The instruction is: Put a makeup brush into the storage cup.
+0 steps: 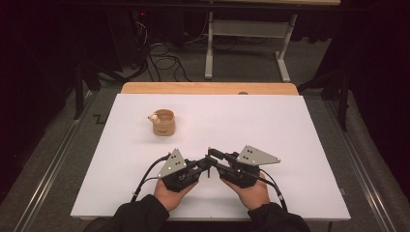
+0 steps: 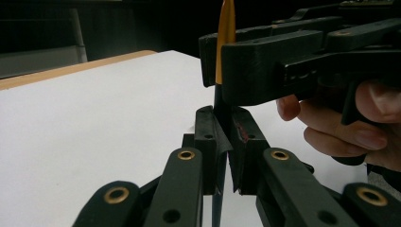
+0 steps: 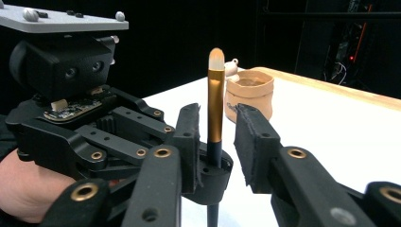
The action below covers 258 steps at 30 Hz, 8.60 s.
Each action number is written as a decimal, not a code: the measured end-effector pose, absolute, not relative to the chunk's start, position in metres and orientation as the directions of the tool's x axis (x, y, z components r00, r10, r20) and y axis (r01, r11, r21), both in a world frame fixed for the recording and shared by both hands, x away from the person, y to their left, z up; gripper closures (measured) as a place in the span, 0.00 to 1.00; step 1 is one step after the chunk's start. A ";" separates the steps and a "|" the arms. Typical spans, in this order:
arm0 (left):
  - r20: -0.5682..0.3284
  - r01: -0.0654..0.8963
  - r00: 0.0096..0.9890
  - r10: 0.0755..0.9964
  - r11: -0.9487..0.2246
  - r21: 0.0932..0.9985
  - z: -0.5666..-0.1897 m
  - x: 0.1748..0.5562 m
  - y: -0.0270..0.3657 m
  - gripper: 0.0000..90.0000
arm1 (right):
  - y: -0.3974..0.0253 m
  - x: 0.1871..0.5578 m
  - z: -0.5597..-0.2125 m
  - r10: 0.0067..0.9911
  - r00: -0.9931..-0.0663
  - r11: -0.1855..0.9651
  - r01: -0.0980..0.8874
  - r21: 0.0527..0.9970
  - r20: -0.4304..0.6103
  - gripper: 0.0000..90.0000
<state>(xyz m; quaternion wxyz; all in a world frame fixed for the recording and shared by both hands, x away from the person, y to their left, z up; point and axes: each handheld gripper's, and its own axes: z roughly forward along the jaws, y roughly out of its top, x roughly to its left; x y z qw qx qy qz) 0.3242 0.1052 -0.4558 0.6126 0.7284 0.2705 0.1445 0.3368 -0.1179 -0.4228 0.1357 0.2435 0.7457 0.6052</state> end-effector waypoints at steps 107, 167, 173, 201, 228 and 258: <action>-0.119 0.188 0.532 0.838 0.020 0.982 -0.426 0.360 0.243 0.92 | -0.248 0.343 -0.429 0.805 -0.593 0.166 0.204 0.965 -0.013 0.00; -0.161 0.206 0.416 0.895 0.080 0.975 -0.395 0.440 0.230 0.92 | -0.246 0.342 -0.432 0.800 -0.600 0.171 0.216 0.961 -0.007 0.01; -0.156 0.220 0.398 0.904 0.072 0.973 -0.398 0.448 0.232 0.92 | -0.245 0.342 -0.432 0.800 -0.600 0.170 0.216 0.961 -0.006 0.02; -0.178 0.261 0.348 0.921 0.087 0.961 -0.412 0.468 0.237 0.92 | -0.245 0.342 -0.434 0.796 -0.606 0.177 0.224 0.959 -0.005 0.03; -0.212 0.329 0.324 0.922 0.100 0.939 -0.439 0.465 0.243 0.92 | -0.244 0.341 -0.436 0.792 -0.610 0.182 0.231 0.956 -0.004 0.05; -0.204 0.369 0.359 0.911 0.062 0.927 -0.427 0.439 0.244 0.33 | -0.243 0.342 -0.437 0.791 -0.612 0.187 0.230 0.955 -0.008 0.05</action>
